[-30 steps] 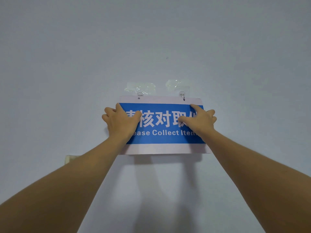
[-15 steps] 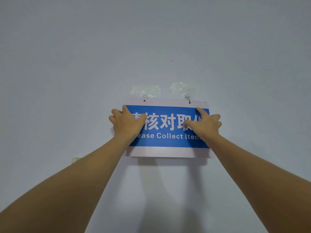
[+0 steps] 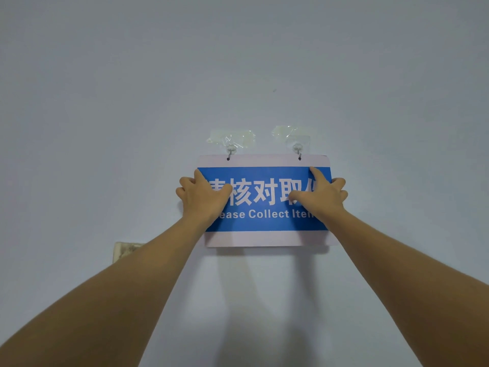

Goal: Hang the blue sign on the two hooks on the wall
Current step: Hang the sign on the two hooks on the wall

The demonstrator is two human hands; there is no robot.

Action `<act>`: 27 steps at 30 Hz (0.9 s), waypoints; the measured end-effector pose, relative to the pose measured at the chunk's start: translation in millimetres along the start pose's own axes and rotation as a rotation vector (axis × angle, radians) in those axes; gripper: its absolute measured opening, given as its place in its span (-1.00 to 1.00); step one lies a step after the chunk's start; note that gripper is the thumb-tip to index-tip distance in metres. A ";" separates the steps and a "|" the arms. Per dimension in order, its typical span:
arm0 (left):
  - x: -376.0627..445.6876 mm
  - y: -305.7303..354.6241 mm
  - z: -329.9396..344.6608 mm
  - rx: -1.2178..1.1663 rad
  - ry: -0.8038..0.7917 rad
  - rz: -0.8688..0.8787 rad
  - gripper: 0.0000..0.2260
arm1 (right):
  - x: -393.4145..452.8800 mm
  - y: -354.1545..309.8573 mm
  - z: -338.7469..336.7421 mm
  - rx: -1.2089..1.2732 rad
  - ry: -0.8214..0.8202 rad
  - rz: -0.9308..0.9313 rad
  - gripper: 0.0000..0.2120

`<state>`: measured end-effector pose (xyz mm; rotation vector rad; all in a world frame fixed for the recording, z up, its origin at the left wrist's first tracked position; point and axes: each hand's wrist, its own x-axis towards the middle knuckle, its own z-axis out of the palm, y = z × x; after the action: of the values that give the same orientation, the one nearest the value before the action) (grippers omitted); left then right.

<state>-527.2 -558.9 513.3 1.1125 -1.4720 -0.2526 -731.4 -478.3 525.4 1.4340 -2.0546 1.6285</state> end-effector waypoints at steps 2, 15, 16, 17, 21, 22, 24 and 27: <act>-1.1 0.6 1.6 0.008 0.004 -0.007 -0.46 | -1.5 0.1 -0.2 0.002 -0.006 0.008 -0.17; -18.8 -5.9 -11.1 0.410 -0.038 0.147 -0.40 | -17.8 -3.8 -2.9 -0.227 -0.084 -0.121 -0.43; -22.1 -6.6 -13.2 0.454 -0.048 0.166 -0.42 | -19.9 -3.1 -4.0 -0.260 -0.101 -0.144 -0.47; -25.3 -6.9 -15.0 0.493 -0.060 0.187 -0.43 | -22.0 -2.4 -4.9 -0.284 -0.111 -0.165 -0.49; -38.6 -5.6 -21.6 0.595 -0.098 0.232 -0.45 | -29.3 -1.1 -8.9 -0.307 -0.144 -0.202 -0.54; -42.3 -4.7 -24.2 0.609 -0.103 0.240 -0.47 | -31.6 -1.9 -9.9 -0.308 -0.161 -0.203 -0.55; -49.6 -2.5 -30.5 0.649 -0.119 0.249 -0.49 | -35.5 -4.1 -12.0 -0.317 -0.192 -0.221 -0.55; -58.6 3.0 -40.8 0.678 -0.137 0.234 -0.52 | -39.1 -8.0 -15.1 -0.343 -0.221 -0.248 -0.55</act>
<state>-503.5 -496.4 488.0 1.4527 -1.8567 0.3711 -711.0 -443.2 512.4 1.7137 -2.0365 1.0060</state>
